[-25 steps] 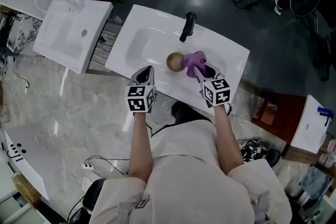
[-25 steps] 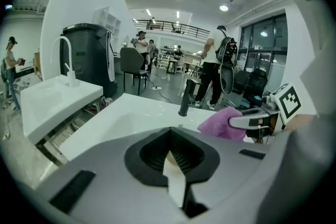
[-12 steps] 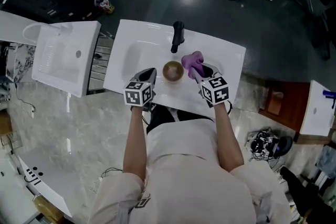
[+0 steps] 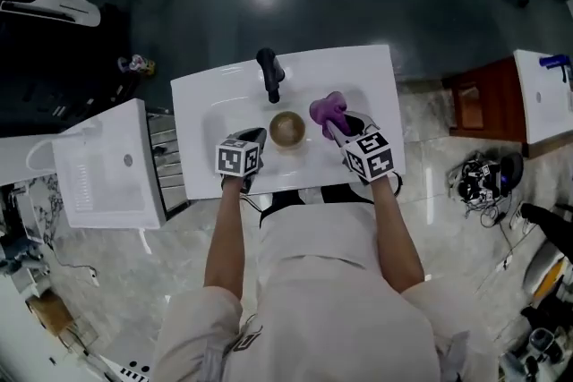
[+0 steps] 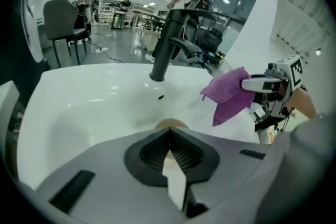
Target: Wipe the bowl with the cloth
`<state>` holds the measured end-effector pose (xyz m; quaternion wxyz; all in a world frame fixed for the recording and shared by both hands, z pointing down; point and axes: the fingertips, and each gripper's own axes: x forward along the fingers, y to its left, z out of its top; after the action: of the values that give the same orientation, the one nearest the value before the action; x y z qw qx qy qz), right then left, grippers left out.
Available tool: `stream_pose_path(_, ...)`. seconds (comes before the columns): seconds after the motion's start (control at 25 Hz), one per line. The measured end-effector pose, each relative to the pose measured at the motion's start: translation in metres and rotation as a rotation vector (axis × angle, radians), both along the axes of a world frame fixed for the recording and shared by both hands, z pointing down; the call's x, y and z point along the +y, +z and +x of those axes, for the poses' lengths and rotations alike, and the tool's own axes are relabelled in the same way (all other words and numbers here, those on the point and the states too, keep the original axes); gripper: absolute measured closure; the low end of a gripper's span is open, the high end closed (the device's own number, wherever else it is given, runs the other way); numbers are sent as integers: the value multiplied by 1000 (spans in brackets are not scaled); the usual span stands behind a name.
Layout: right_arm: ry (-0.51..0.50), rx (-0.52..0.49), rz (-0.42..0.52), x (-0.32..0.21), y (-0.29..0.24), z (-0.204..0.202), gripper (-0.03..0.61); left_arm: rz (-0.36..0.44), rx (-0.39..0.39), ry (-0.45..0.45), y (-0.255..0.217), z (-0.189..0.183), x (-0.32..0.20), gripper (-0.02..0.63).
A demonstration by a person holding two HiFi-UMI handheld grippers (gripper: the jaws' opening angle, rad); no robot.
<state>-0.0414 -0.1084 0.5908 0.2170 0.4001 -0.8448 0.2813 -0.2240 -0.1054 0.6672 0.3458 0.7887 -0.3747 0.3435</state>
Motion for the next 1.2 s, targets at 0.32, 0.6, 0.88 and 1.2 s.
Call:
stream_pose_path(0.32,171,86,-20,34,0,9,488,-105,75,151,39,3,-14,599)
stream_pose_path(0.6,251,145,-55,81,7,-6,488,-228,155,215,72,9,-9,553)
stream_pose_path(0.88,293,166,-71,106,10,-22,488,-336,228,130,96,11,-12,528)
stream_pose_path(1.2,334,157,-66,114,6,-13,488,-377,239,11,113,17,-15,572)
